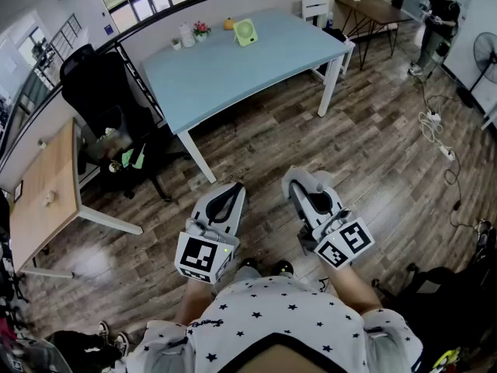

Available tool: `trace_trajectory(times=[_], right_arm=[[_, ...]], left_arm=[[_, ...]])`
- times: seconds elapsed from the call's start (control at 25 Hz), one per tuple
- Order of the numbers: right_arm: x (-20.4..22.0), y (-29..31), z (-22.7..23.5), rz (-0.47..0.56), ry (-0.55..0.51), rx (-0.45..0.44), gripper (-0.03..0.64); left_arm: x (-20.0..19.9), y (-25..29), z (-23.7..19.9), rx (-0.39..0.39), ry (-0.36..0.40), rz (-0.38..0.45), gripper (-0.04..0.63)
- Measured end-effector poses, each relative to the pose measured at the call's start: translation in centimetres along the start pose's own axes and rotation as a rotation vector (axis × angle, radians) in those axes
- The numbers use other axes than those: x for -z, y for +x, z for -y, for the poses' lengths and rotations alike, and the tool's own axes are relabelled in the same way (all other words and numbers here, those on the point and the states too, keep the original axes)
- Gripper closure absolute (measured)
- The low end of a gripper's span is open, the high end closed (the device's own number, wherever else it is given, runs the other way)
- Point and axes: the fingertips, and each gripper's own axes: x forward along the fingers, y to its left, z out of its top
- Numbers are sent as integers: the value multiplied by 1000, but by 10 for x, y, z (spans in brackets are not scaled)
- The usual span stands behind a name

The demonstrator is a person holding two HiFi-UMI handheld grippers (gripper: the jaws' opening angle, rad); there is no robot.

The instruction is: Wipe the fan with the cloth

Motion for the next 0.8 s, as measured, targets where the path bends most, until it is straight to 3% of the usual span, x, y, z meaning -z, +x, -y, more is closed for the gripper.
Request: trace_trajectory(times=[0.8], right_arm=[[-6, -48, 40, 22, 69, -35, 572]], left_arm=[[2, 21, 53, -29, -16, -28, 563]])
